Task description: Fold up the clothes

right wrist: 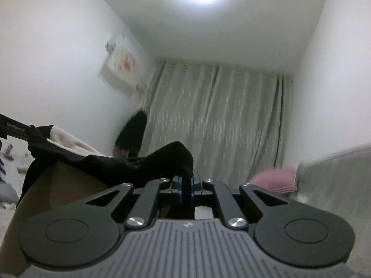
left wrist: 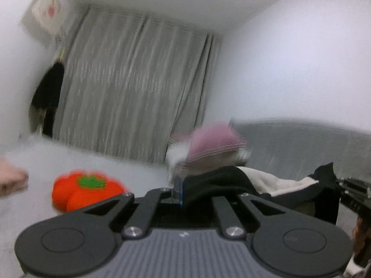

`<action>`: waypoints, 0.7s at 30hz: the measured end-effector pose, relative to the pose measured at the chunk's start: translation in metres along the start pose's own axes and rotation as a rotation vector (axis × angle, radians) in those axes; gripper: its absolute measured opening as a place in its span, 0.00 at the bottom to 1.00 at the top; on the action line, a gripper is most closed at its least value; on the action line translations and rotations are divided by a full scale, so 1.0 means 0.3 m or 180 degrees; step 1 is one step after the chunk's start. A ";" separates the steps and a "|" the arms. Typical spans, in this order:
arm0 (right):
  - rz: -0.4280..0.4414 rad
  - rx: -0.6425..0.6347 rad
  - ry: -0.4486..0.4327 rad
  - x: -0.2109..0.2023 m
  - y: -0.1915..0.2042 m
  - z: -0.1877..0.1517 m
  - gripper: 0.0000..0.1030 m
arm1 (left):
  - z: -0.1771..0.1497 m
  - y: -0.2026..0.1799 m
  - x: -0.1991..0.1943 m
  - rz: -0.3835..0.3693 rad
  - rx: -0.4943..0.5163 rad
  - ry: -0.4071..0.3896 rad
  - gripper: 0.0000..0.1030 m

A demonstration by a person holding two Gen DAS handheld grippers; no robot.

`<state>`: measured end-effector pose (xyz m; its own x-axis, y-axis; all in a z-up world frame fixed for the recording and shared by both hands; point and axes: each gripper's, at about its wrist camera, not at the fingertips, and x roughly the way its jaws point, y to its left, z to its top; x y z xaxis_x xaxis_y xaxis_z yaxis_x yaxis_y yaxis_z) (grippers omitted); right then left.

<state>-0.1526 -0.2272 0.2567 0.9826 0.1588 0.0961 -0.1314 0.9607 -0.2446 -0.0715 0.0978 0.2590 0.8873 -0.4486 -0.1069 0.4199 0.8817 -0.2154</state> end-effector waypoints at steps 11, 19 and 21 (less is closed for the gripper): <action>0.0058 0.0247 0.1131 0.347 -0.030 -0.381 0.06 | -0.246 0.149 0.454 0.0241 0.0172 0.1167 0.04; 0.0128 0.0333 0.1561 0.473 -0.029 -0.531 0.07 | -0.367 0.161 0.584 0.0406 0.0248 0.1554 0.04; 0.0131 0.0337 0.1667 0.498 -0.028 -0.558 0.07 | -0.387 0.167 0.641 0.0464 0.0270 0.1639 0.04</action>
<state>0.0172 -0.2497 0.1115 0.9068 0.0880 -0.4124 -0.1571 0.9781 -0.1367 0.0979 0.0386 0.1149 0.7380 -0.3158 -0.5963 0.3323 0.9392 -0.0860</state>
